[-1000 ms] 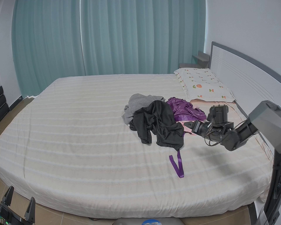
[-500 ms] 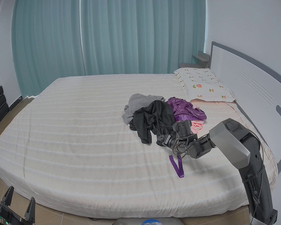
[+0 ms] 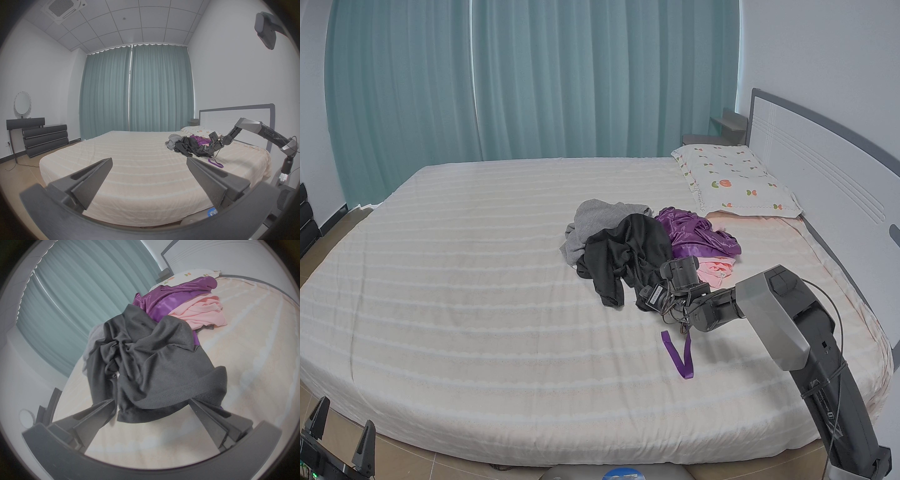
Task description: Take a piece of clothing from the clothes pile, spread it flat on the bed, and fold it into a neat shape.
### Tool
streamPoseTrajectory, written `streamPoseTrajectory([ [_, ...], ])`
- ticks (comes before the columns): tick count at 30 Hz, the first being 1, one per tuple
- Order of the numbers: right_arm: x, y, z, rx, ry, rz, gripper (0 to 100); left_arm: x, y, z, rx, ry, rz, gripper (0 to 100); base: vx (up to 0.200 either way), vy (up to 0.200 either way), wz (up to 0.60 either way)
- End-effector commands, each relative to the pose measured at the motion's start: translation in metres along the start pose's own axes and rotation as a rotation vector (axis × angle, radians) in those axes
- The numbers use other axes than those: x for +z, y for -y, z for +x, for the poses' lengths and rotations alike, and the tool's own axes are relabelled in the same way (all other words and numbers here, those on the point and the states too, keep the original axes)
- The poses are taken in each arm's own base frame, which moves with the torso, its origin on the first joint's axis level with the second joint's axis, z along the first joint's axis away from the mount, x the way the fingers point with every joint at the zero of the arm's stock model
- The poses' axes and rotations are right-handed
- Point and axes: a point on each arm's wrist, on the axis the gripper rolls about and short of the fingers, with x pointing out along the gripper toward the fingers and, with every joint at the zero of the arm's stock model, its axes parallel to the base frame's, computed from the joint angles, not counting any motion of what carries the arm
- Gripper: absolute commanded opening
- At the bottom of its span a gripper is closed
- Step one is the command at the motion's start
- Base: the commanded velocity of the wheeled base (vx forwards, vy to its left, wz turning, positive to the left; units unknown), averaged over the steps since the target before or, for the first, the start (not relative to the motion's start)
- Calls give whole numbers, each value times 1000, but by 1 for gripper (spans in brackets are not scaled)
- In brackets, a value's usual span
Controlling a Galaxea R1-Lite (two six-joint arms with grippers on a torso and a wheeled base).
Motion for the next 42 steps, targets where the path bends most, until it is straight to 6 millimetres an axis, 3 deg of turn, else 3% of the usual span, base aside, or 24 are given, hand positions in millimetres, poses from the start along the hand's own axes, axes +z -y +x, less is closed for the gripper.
streamPoseTrajectory([
  [1,-17,9,19,-53,-4,5,100,-5,0,0,1,-1,0,100,0,0,0],
  [10,-13,17,22,-61,5,16,100,-5,0,0,1,-1,0,100,0,0,0],
  [11,-13,17,22,-61,5,16,0,-5,0,0,1,-1,0,100,0,0,0],
  [18,-12,11,18,-55,3,45,0,-5,0,0,1,-1,0,100,0,0,0],
  [24,14,-10,-3,-3,51,167,0,-5,0,0,1,-1,0,100,0,0,0],
  [28,15,-10,-26,-22,20,186,0,-5,0,0,1,-1,0,100,0,0,0],
  [29,16,-16,-42,3,15,190,0,-5,0,0,1,-1,0,100,0,0,0],
  [32,16,-19,-65,54,9,206,0,-5,0,0,1,-1,0,100,0,0,0],
  [37,11,-11,-102,153,4,202,0,-5,0,0,1,-1,0,100,0,0,0],
  [42,9,-3,-127,178,-13,201,0,-5,0,0,1,-1,0,100,0,0,0],
])
